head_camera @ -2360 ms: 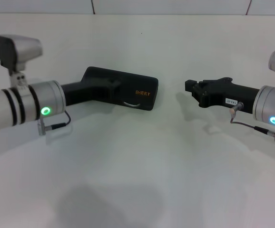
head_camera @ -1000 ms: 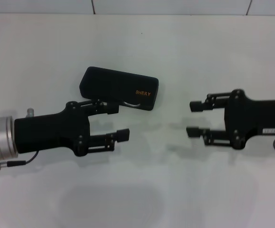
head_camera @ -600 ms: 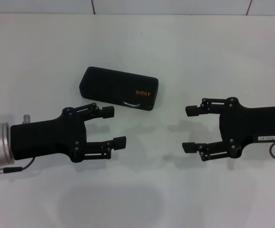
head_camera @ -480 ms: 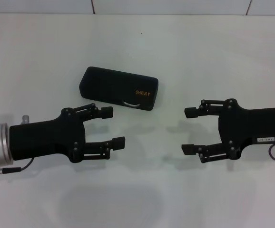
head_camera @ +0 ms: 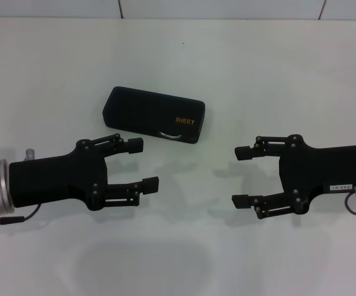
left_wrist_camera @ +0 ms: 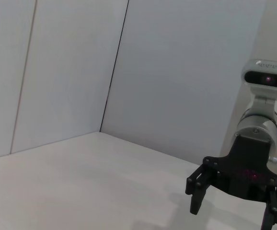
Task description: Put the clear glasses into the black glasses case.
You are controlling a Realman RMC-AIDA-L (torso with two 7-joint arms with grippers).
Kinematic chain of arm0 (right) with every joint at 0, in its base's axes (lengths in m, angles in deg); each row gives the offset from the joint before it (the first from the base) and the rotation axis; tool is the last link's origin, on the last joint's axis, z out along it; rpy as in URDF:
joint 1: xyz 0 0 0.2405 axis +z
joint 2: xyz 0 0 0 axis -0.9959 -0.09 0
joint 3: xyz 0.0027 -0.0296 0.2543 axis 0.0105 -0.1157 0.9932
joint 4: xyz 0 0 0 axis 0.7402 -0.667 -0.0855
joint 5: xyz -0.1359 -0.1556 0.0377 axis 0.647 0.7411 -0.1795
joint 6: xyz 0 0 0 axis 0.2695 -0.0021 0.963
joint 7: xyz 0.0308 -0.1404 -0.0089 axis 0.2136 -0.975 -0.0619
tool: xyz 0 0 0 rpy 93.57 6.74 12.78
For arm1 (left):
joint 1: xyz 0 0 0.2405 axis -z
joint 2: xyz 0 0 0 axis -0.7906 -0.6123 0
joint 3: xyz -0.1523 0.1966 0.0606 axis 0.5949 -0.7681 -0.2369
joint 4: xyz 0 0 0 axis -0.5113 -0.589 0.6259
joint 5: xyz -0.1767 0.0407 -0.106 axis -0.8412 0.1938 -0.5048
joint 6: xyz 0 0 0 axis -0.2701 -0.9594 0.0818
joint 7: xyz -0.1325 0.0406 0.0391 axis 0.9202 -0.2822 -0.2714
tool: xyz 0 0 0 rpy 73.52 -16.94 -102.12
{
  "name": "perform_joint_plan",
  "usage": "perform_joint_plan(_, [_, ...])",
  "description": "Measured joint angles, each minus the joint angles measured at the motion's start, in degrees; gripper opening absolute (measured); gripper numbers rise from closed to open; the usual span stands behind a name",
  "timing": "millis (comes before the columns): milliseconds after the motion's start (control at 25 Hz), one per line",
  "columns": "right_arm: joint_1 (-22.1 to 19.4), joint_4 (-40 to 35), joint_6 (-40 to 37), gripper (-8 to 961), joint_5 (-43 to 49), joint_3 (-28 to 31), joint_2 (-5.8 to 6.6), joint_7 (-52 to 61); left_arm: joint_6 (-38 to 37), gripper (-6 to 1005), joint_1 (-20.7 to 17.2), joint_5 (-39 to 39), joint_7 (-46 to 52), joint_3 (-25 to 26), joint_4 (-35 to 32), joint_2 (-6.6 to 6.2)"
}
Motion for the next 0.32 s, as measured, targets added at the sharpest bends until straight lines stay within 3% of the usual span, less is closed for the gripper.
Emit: perform_joint_plan(320, [0.14,0.46,0.55,810,-0.27,0.04,-0.29,-0.04,0.14,870,0.00,0.00,-0.06,0.08,0.00,0.01])
